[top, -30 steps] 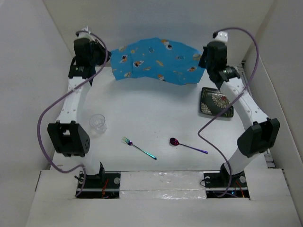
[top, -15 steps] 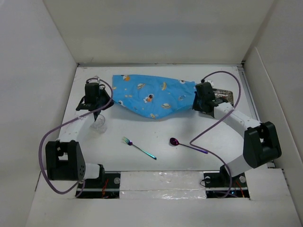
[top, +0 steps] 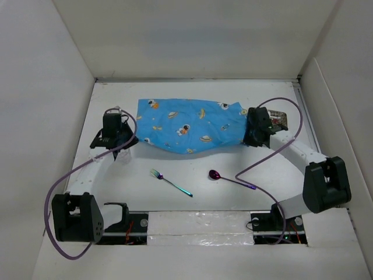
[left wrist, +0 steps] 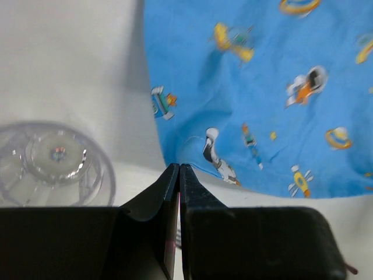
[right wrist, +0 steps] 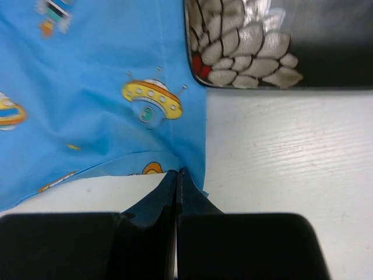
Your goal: Set the dinner table for one person
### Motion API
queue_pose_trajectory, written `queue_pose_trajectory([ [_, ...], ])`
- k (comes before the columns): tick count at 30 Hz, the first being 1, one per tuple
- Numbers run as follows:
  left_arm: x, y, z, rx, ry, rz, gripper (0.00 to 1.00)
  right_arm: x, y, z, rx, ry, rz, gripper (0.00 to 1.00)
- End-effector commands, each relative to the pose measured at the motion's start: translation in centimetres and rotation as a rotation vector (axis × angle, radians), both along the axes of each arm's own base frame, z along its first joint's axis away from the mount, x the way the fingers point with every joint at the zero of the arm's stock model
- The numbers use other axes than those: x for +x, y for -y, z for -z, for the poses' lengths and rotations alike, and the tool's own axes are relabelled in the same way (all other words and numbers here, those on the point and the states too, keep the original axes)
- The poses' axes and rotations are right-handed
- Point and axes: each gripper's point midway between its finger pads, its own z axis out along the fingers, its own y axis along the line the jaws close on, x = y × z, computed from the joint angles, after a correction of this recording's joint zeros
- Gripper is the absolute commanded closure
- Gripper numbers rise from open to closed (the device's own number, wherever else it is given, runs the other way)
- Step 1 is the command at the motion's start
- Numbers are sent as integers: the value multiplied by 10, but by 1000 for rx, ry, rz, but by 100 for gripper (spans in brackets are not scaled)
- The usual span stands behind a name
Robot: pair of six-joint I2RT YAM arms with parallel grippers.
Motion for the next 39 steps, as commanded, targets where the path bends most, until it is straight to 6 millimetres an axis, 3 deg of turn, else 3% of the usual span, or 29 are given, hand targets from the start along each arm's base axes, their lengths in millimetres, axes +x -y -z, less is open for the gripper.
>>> queue_pose_trajectory([
  [1,48,1,-94,1,224,14,100,48,-12,-96,71,257,-3,100],
  [2,57,2,-117,1,266,20,100,70,-12,-150,70,374,12,100],
  [3,71,4,-170,-8,369,25,100,76,-10,-174,63,412,19,100],
  [5,77,4,-216,-9,445,29,100,83,-4,-228,27,524,44,100],
  [6,78,1,-264,2,547,12,100,84,0,-271,30,611,57,100],
  [8,72,-4,-302,13,609,-13,100,68,7,-323,33,722,64,100],
  [9,65,-7,-341,15,688,-27,100,57,11,-361,49,798,67,100],
  [10,62,-7,-350,13,696,-30,100,47,13,-377,47,827,68,100],
  [11,56,-4,-375,-2,749,-19,100,34,21,-398,45,876,79,100],
  [13,52,-2,-389,-24,773,-15,100,17,29,-430,49,946,89,100],
  [16,55,0,-399,-34,792,-10,100,17,38,-444,20,966,100,100],
  [20,76,-4,-388,-17,772,-31,100,50,42,-428,8,928,100,100],
  [23,104,-3,-372,-23,745,-37,100,85,36,-422,54,920,74,100],
  [24,112,-3,-366,-25,735,-42,100,106,31,-410,57,899,67,100],
  [26,138,-1,-352,-38,719,-45,100,131,31,-400,69,873,60,100],
  [27,145,1,-358,-47,730,-42,100,139,27,-411,82,896,51,100],
  [28,164,2,-342,-47,693,-39,100,165,26,-389,78,850,50,100],
  [29,170,2,-352,-46,715,-39,100,173,22,-401,94,880,39,100],
  [30,177,2,-353,-46,713,-39,100,183,19,-399,102,876,35,100],
  [31,195,2,-338,-39,676,-43,100,205,14,-377,103,835,27,100],
  [32,200,0,-342,-31,679,-48,100,212,9,-380,120,844,17,100],
  [33,202,-5,-361,-29,720,-60,100,214,7,-401,139,889,15,100],
  [34,212,-4,-355,-37,705,-60,100,219,6,-404,147,898,16,100],
  [35,214,-6,-362,-36,718,-70,100,232,2,-394,169,883,22,100],
  [36,214,-7,-377,-40,751,-79,100,235,0,-401,187,904,23,100],
  [37,217,-6,-379,-49,759,-83,100,233,-3,-420,210,953,15,100],
  [39,217,-5,-384,-56,773,-75,100,236,-9,-427,242,981,-6,100],
])
